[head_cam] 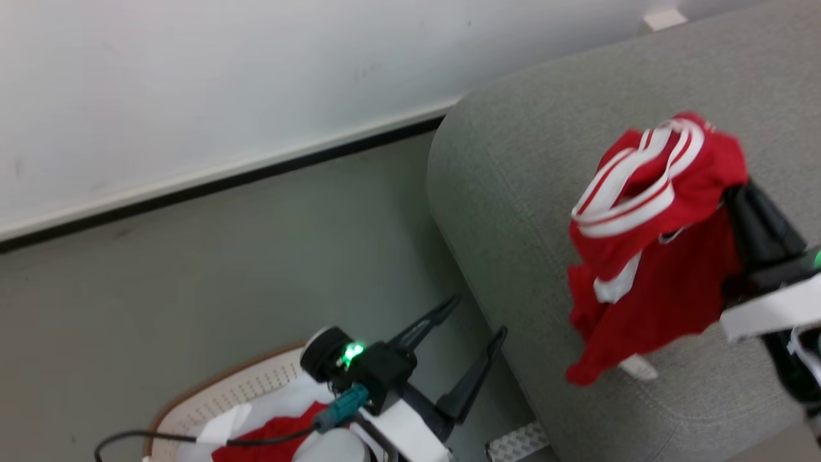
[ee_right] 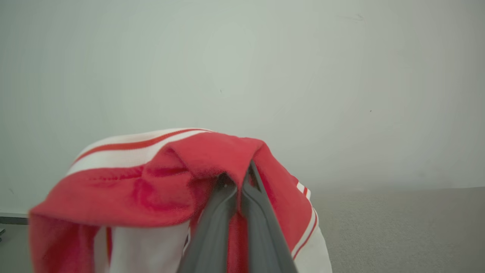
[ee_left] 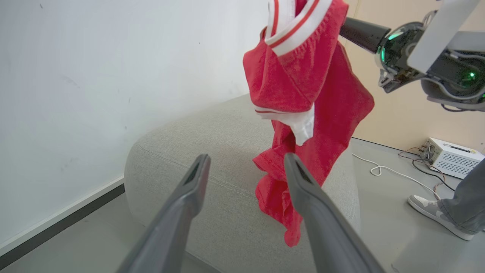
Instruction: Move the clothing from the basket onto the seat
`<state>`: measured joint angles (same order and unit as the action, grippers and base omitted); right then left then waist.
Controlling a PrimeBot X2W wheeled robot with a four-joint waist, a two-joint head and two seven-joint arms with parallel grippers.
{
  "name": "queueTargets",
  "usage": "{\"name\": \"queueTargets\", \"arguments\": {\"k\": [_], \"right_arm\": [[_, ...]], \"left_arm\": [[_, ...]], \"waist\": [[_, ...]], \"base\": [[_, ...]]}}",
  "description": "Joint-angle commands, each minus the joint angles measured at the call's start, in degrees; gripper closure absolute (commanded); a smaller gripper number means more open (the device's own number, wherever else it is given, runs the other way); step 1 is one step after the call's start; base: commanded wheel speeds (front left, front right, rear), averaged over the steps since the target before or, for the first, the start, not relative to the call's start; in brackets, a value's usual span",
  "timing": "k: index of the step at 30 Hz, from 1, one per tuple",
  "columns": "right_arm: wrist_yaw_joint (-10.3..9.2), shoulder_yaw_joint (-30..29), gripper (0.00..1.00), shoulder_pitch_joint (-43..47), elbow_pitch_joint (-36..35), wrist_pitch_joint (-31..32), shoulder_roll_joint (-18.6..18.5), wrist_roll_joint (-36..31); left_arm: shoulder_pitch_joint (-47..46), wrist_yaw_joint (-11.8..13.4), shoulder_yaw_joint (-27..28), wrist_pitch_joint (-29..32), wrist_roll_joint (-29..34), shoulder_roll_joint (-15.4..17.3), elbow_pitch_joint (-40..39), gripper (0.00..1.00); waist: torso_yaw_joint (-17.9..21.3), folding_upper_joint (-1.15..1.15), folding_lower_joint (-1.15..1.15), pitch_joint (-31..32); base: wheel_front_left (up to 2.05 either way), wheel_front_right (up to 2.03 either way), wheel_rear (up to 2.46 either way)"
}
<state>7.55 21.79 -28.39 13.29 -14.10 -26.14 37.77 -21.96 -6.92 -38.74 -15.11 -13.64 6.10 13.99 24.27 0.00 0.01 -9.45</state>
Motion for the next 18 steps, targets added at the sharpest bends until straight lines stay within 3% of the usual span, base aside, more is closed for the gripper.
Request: {"name": "queueTargets", "arguments": {"k": [1,9,18], "right_arm": [[-0.12,-0.71,1.0,-2.59,0.58,0.4,-0.2,1.01],[-0.12,-7.83,1.0,-19.56,9.72,2.57,-3.48,4.31],[-0.12,-17.38,1.0,-36.32,27.42,1.9,-9.15,0.24]], "left_arm": [[-1.71,-0.07,-0.06,0.09,0.99,0.68,-0.14,0.0],[-11.83,-0.51,-1.97,1.41,1.52,1.66,-0.92,0.0],[-18.96,-0.53,-3.65,0.96,0.71,1.18,-1.2,0.0]], "waist": [[-1.16,0.0,-0.01,-3.6],[-5.18,0.0,-0.01,-14.6],[-9.59,0.0,-0.01,-22.02]], "base": [[0.0,0.0,0.0],[0.0,0.0,0.0],[0.0,0.0,0.0]]}}
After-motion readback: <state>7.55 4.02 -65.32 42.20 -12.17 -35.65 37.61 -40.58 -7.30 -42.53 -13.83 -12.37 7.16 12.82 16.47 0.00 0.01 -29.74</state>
